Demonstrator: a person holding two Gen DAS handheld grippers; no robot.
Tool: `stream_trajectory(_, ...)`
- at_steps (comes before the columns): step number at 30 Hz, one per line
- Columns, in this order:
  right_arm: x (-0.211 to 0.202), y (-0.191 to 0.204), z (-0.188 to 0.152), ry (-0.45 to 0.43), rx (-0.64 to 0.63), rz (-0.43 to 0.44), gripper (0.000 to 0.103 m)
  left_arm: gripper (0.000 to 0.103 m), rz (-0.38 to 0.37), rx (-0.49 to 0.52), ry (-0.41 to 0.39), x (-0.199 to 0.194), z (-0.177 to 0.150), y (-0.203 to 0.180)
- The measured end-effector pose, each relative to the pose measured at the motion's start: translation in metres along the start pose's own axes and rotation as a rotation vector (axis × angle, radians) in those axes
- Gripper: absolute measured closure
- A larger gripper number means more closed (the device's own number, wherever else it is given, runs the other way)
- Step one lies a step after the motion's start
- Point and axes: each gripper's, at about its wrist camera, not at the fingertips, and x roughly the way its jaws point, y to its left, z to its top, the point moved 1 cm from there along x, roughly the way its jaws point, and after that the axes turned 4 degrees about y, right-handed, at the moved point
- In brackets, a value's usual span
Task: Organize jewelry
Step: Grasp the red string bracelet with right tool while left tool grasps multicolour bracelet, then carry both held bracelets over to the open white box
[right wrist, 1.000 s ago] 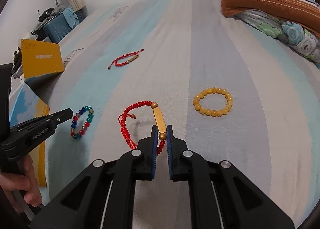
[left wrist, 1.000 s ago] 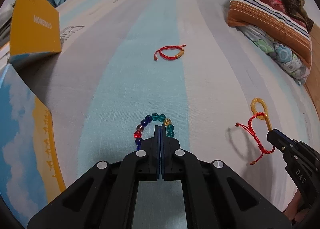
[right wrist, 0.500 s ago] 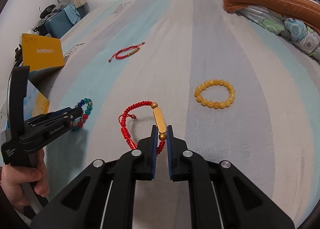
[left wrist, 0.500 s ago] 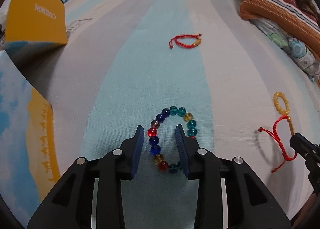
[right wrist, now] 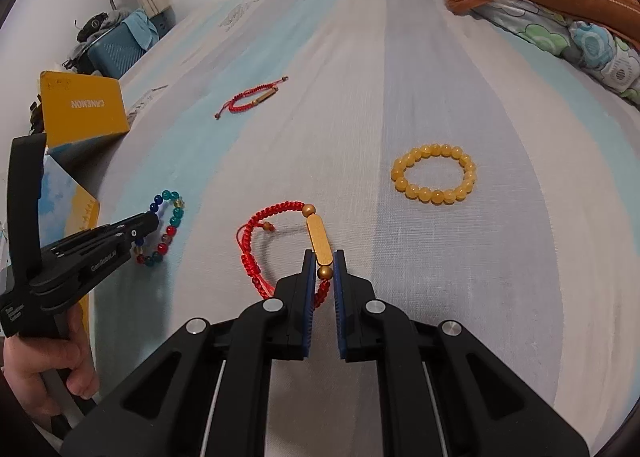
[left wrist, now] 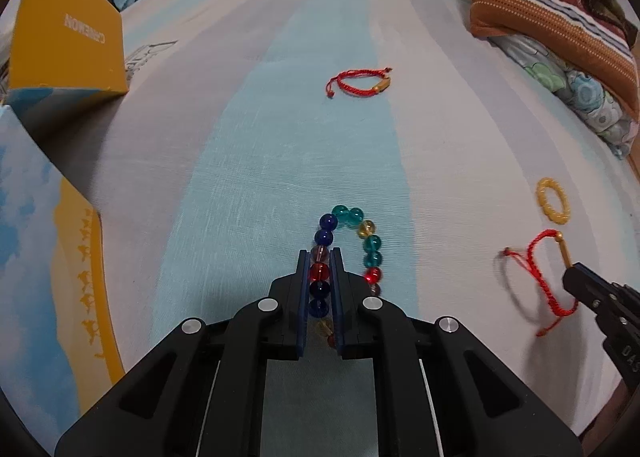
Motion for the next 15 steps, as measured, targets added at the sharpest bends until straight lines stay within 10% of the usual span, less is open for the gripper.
stream_trajectory(15,-0.049,0.011,-0.003,-0.041,0.025,-0.014,0.095,0.094,-0.061,0.021,-0.048,-0.067,-0.006,-0.016)
